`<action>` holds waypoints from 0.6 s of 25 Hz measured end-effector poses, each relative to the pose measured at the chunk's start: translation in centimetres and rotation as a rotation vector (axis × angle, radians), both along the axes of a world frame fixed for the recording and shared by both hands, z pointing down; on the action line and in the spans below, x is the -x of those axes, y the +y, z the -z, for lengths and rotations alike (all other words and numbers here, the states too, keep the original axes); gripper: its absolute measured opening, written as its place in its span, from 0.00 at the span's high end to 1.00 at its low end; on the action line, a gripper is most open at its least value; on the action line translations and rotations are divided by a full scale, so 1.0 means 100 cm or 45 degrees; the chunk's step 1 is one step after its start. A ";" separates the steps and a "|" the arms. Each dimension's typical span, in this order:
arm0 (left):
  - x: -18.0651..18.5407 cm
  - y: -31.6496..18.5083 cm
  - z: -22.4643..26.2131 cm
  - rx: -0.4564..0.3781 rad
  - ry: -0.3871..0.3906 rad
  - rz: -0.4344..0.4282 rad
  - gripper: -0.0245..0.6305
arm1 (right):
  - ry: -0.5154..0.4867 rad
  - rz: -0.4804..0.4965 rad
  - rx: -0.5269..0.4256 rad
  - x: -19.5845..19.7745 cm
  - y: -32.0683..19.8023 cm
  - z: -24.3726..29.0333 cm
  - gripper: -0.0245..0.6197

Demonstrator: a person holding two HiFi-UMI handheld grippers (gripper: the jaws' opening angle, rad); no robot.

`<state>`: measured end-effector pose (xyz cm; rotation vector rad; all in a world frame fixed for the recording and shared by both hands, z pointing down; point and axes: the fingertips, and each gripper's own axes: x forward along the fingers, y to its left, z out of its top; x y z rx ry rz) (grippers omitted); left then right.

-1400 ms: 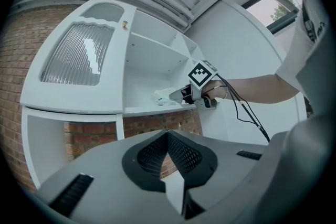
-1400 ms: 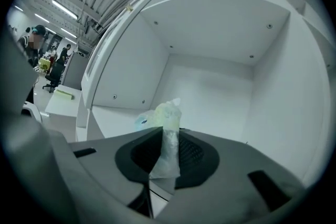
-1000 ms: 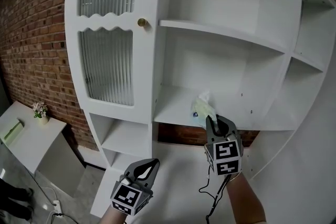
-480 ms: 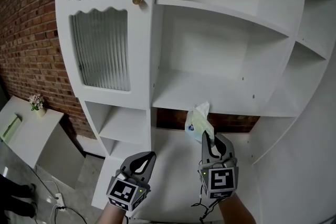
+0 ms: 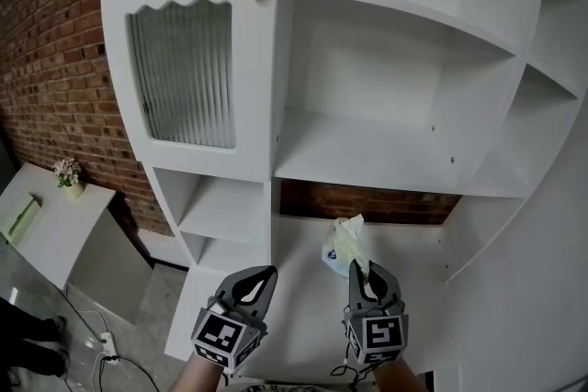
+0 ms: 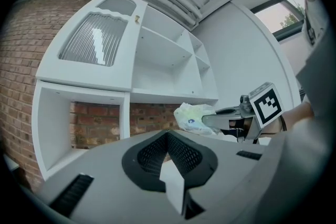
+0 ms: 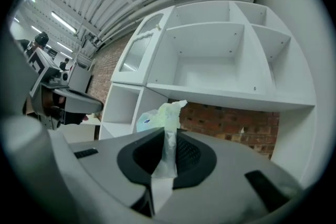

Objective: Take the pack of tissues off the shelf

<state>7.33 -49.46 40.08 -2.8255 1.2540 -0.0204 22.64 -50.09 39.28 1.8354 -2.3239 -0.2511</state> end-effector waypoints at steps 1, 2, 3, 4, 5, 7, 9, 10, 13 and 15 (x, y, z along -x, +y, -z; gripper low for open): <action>0.001 0.000 0.000 -0.003 0.002 0.002 0.94 | -0.012 0.005 0.013 0.001 0.003 -0.005 0.92; 0.002 0.000 0.000 -0.008 0.004 0.003 0.94 | -0.024 0.008 0.027 0.002 0.005 -0.010 0.92; 0.002 0.000 0.000 -0.011 0.008 0.002 0.94 | -0.037 0.009 0.043 0.002 0.007 -0.014 0.92; 0.003 0.000 -0.001 -0.011 0.012 0.001 0.94 | -0.050 0.010 0.058 0.002 0.009 -0.019 0.92; 0.004 0.000 -0.002 -0.012 0.016 0.002 0.94 | -0.064 0.012 0.070 0.002 0.011 -0.024 0.92; 0.005 0.001 -0.004 -0.010 0.020 0.007 0.94 | -0.076 0.007 0.083 0.002 0.013 -0.030 0.92; 0.004 0.003 -0.004 -0.001 0.017 0.002 0.94 | -0.071 0.003 0.083 0.003 0.015 -0.031 0.92; 0.003 0.004 -0.004 0.004 0.014 -0.003 0.94 | -0.067 0.003 0.079 0.003 0.015 -0.030 0.92; 0.001 0.005 -0.003 -0.015 0.015 -0.011 0.94 | -0.055 0.006 0.060 0.006 0.017 -0.025 0.92; 0.000 0.006 -0.004 -0.016 0.015 -0.012 0.94 | -0.044 0.004 0.046 0.008 0.019 -0.023 0.92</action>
